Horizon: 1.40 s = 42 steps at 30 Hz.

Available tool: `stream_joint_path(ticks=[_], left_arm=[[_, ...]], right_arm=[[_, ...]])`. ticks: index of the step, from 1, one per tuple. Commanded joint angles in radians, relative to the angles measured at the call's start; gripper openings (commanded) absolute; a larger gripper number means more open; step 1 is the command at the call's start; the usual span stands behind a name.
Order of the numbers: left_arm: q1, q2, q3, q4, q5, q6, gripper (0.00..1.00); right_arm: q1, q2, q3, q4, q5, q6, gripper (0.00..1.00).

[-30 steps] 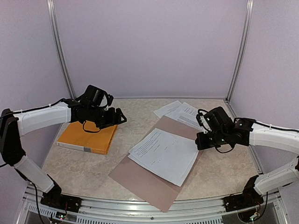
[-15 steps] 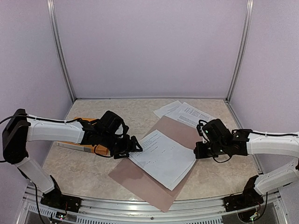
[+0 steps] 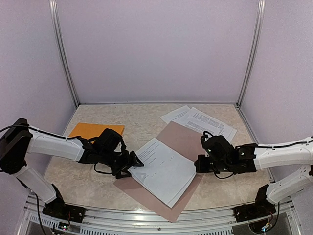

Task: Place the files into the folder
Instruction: Place the file in the folder.

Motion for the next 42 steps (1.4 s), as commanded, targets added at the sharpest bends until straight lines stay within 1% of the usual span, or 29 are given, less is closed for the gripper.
stream_joint_path(ticks=[1, 7, 11, 16, 21, 24, 32, 34, 36, 39, 42], left_arm=[[0.002, -0.042, -0.059, 0.066, 0.024, -0.086, 0.80], [-0.015, -0.088, -0.115, 0.058, 0.006, -0.139, 0.80], [-0.016, -0.087, -0.132, 0.066, -0.011, -0.156, 0.80], [-0.018, -0.049, -0.143, 0.118, -0.026, -0.173, 0.79], [-0.023, -0.024, -0.200, 0.209, -0.038, -0.238, 0.77], [-0.030, -0.024, -0.224, 0.230, -0.064, -0.261, 0.76], [-0.025, -0.031, -0.216, 0.241, -0.124, -0.232, 0.75], [-0.021, -0.030, -0.217, 0.241, -0.136, -0.227, 0.75], [-0.019, -0.032, -0.222, 0.241, -0.142, -0.228, 0.75], [-0.020, -0.045, -0.229, 0.236, -0.151, -0.231, 0.75], [-0.025, -0.072, -0.230, 0.204, -0.172, -0.227, 0.75]], right_arm=[[0.025, 0.009, -0.007, 0.041, 0.060, 0.070, 0.00], [0.043, 0.016, -0.001, 0.079, 0.070, 0.092, 0.00], [0.058, 0.014, -0.008, 0.094, 0.078, 0.108, 0.00], [0.095, 0.002, -0.022, 0.098, 0.107, 0.146, 0.00], [0.126, -0.008, -0.036, 0.106, 0.136, 0.186, 0.00], [0.149, -0.007, -0.045, 0.106, 0.144, 0.210, 0.00], [0.237, 0.044, -0.014, 0.042, 0.123, 0.226, 0.00], [0.256, 0.062, 0.011, -0.001, 0.114, 0.216, 0.04], [0.267, 0.075, 0.041, -0.070, 0.126, 0.201, 0.12], [0.267, 0.068, 0.099, -0.203, 0.200, 0.162, 0.24], [0.259, 0.058, 0.177, -0.302, 0.275, 0.089, 0.36]])
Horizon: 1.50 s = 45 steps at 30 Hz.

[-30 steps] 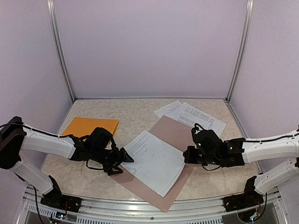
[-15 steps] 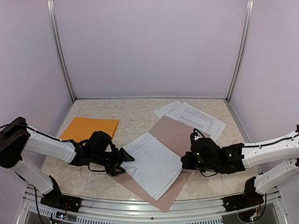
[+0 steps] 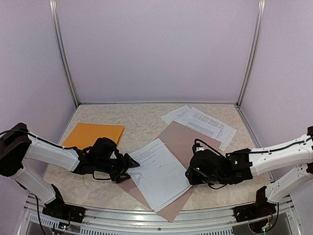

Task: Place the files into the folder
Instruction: Place the file in the folder, then pick up the file from the folder.

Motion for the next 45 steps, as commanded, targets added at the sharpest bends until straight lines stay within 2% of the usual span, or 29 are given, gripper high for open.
stream_joint_path(ticks=[1, 3, 7, 14, 26, 37, 40, 45], left_arm=[[-0.004, -0.028, -0.025, -0.094, -0.072, 0.018, 0.75], [-0.005, -0.048, -0.020, -0.121, -0.087, 0.027, 0.75], [-0.004, -0.073, -0.012, -0.155, -0.101, 0.043, 0.75], [-0.006, -0.092, 0.002, -0.191, -0.118, 0.069, 0.76], [-0.006, -0.090, 0.022, -0.204, -0.134, 0.097, 0.76], [-0.006, -0.065, 0.040, -0.204, -0.125, 0.110, 0.76], [-0.006, -0.063, 0.044, -0.204, -0.125, 0.114, 0.76], [-0.006, -0.064, 0.046, -0.204, -0.129, 0.116, 0.76]], right_arm=[[-0.008, -0.010, 0.126, -0.200, 0.128, -0.113, 0.42], [-0.035, 0.006, 0.157, -0.202, 0.117, -0.167, 0.52], [-0.103, 0.056, 0.161, -0.119, 0.040, -0.281, 0.65], [-0.242, 0.157, 0.177, 0.030, -0.138, -0.472, 0.71], [-0.341, 0.219, 0.092, 0.236, -0.462, -0.501, 0.71], [-0.353, 0.265, 0.039, 0.285, -0.525, -0.492, 0.67], [-0.355, 0.270, 0.026, 0.306, -0.552, -0.487, 0.63], [-0.361, 0.267, 0.016, 0.317, -0.580, -0.477, 0.44]])
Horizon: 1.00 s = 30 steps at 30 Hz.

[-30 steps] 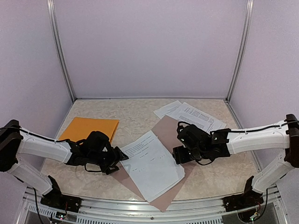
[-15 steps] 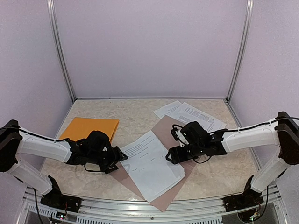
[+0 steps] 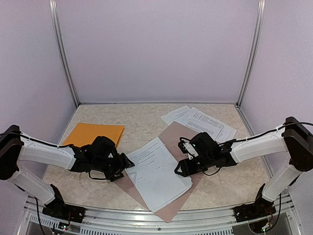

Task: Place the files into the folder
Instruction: Pick up the file from the folder.

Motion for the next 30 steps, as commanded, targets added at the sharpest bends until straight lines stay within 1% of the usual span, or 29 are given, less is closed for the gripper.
stream_joint_path(ticks=[1, 3, 4, 10, 13, 16, 19, 28, 30], left_arm=[[-0.005, 0.007, 0.017, -0.016, -0.013, 0.019, 0.76], [-0.006, 0.002, 0.015, -0.016, -0.016, 0.020, 0.76], [-0.006, 0.000, 0.015, -0.016, -0.018, 0.022, 0.76], [-0.006, -0.004, 0.016, -0.016, -0.020, 0.028, 0.76], [-0.006, 0.001, 0.016, -0.016, -0.017, 0.028, 0.76], [-0.006, 0.010, 0.020, -0.013, -0.015, 0.031, 0.76], [-0.006, 0.021, 0.025, -0.006, -0.011, 0.034, 0.76], [-0.006, 0.041, 0.035, -0.001, -0.005, 0.040, 0.76], [-0.006, 0.039, 0.035, -0.002, -0.007, 0.040, 0.76]], right_arm=[[-0.010, 0.007, -0.020, 0.029, -0.039, 0.009, 0.40], [-0.010, -0.002, -0.027, 0.033, -0.043, 0.016, 0.35], [-0.010, -0.006, -0.030, 0.035, -0.045, 0.018, 0.34], [-0.012, -0.005, -0.052, 0.039, -0.042, 0.033, 0.34], [-0.012, -0.019, -0.062, 0.024, -0.034, 0.039, 0.34], [-0.012, -0.052, -0.073, -0.002, -0.011, 0.041, 0.39], [-0.012, -0.085, -0.085, -0.008, -0.011, 0.044, 0.40], [-0.012, -0.093, -0.130, 0.044, -0.089, 0.079, 0.42], [-0.012, -0.097, -0.145, 0.078, -0.095, 0.088, 0.42]])
